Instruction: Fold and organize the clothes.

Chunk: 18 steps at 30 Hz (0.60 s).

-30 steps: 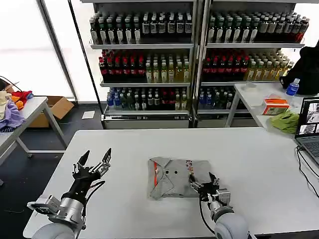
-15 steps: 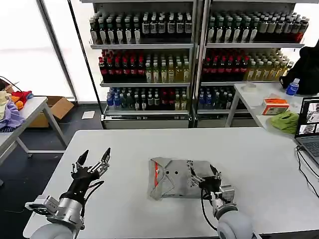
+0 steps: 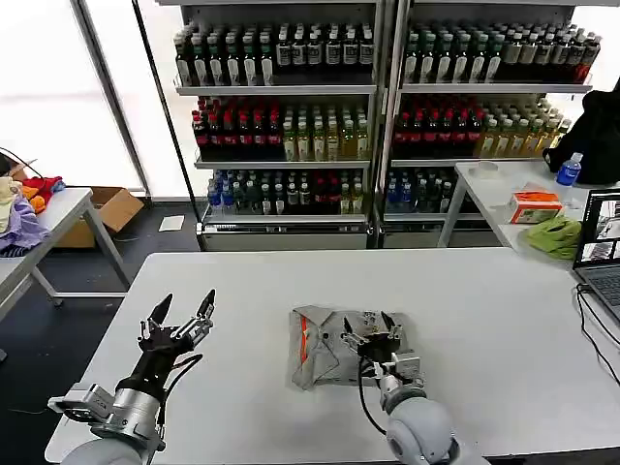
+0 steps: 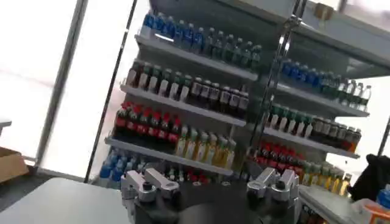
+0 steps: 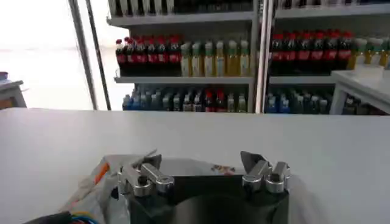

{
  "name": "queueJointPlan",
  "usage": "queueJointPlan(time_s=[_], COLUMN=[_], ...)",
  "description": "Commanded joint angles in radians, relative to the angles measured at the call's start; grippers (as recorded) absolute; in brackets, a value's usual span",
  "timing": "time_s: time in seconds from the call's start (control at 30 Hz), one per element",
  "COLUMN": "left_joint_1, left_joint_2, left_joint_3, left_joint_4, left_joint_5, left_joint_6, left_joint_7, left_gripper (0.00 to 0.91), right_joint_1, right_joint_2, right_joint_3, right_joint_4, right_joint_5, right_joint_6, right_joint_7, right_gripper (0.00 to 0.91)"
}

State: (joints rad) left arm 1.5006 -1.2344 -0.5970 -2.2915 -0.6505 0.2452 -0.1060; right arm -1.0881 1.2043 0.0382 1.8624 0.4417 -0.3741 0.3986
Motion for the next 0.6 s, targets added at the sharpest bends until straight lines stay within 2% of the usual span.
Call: queueJointPlan(time_s=[0.03, 0.1, 0.13, 0.27, 0.33, 0.4, 0.43, 0.5, 0.6], left_joint_1=[0.001, 0.001, 0.001, 0.005, 0.005, 0.004, 0.005, 0.009, 0.015], left_joint_2=[-0.009, -0.008, -0.008, -0.009, -0.009, -0.009, -0.010, -0.011, -0.013], left_joint_3=[0.006, 0.005, 0.004, 0.003, 0.004, 0.004, 0.003, 0.000, -0.002], left_joint_4=[0.000, 0.000, 0.000, -0.001, -0.001, -0.003, -0.007, -0.011, -0.013], left_joint_5=[0.002, 0.002, 0.002, 0.001, 0.001, 0.001, 0.001, 0.001, 0.001], left_joint_6=[0.000, 0.000, 0.000, 0.000, -0.001, 0.000, 0.000, 0.000, -0.001], left_joint_7=[0.001, 0.001, 0.001, 0.001, 0.001, 0.000, 0.000, 0.000, 0.001], left_gripper=[0.907, 0.907, 0.907, 0.907, 0.907, 0.907, 0.907, 0.907, 0.907], right_joint_1=[0.074, 0.073, 0.073, 0.068, 0.065, 0.050, 0.038, 0.000, -0.038], right_joint_2=[0.107, 0.107, 0.104, 0.091, 0.087, 0.076, 0.068, 0.044, 0.017], right_joint_3=[-0.111, -0.112, -0.112, -0.113, -0.104, -0.089, -0.077, -0.052, -0.019], right_joint_4=[-0.149, -0.149, -0.148, -0.130, -0.122, -0.092, -0.072, -0.005, 0.069], right_joint_5=[-0.156, -0.174, -0.179, -0.180, -0.166, -0.120, -0.118, -0.120, -0.119], right_joint_6=[-0.121, -0.157, -0.198, -0.206, -0.199, -0.144, -0.076, 0.010, 0.059], right_joint_7=[0.127, 0.144, 0.159, 0.165, 0.151, 0.126, 0.101, 0.074, 0.045], right_gripper=[0.907, 0.907, 0.907, 0.907, 0.907, 0.907, 0.907, 0.907, 0.907])
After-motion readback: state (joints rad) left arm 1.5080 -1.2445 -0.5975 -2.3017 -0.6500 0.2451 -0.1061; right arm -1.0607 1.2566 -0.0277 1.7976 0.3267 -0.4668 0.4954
